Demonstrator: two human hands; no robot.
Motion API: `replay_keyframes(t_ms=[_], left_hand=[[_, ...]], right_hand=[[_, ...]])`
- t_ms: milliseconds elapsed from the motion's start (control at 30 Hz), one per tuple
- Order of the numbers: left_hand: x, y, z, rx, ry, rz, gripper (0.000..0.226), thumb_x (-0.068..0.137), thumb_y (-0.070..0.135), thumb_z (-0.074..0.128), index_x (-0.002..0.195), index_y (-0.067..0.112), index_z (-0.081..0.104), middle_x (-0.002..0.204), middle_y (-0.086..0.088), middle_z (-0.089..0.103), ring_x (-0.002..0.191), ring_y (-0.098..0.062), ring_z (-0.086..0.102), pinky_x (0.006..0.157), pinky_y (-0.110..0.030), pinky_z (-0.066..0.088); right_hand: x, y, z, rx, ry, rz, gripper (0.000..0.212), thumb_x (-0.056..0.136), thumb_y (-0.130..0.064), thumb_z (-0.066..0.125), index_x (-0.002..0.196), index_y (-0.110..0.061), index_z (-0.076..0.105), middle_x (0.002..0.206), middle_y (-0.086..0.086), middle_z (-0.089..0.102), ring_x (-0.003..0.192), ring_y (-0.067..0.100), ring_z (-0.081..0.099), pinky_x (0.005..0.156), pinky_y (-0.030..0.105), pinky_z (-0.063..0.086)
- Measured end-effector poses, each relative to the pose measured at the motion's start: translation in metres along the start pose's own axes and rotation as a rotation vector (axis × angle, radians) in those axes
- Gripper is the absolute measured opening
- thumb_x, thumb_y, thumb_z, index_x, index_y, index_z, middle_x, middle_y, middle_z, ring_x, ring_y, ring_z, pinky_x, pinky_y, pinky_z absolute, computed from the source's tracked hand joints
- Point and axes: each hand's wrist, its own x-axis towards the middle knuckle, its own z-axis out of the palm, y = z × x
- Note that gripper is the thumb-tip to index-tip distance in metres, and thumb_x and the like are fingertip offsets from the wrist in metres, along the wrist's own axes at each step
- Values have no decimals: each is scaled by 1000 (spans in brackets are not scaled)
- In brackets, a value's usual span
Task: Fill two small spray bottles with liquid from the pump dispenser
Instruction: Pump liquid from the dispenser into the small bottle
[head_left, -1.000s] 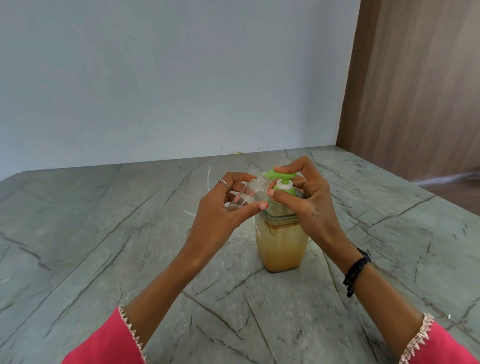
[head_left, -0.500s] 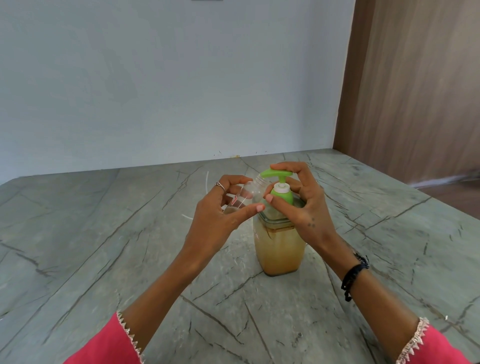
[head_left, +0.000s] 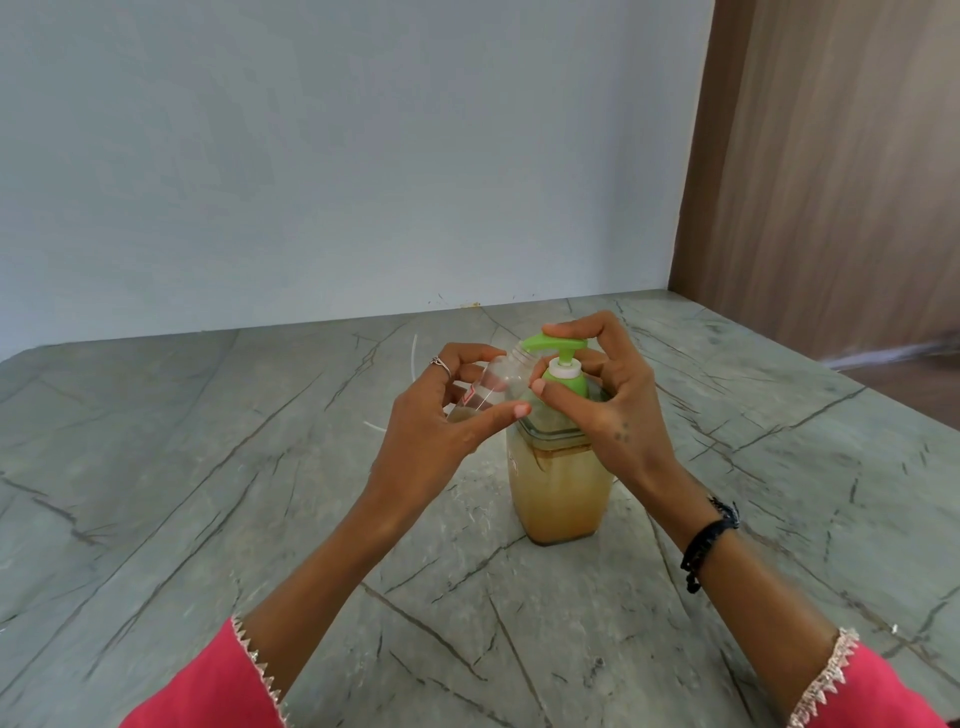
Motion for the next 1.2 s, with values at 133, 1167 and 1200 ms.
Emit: replay_keyframes(t_ms=[133,1167,1200], left_hand=[[0,0,-1,3,4,4,44,61,43,69,102,35,55,92,13,63,85,-12,64,66,-25,58],[0,-1,1,-6,9,24,43,59,43,71,99,37,56,90,11,64,83,-7,64,70,-20,56],[0,0,0,-8,13,26,42,60,43,70,98,38,55,90,12,64,83,-7,64,69,-20,56]], right_hand=[[-1,1,0,-17,-17,-7,41,81,5,67,106,-25,52,90,-8,72,83,11,71,69,21,56],[3,-2,-2,-4,-10,14,35,79,4,70,91,-25,55,86,-9,72,82,12,71,67,23,56],[2,-2,-2,-9,-15,6,37,79,5,69,95,-26,55,86,-9,72,82,12,71,68,23,56]])
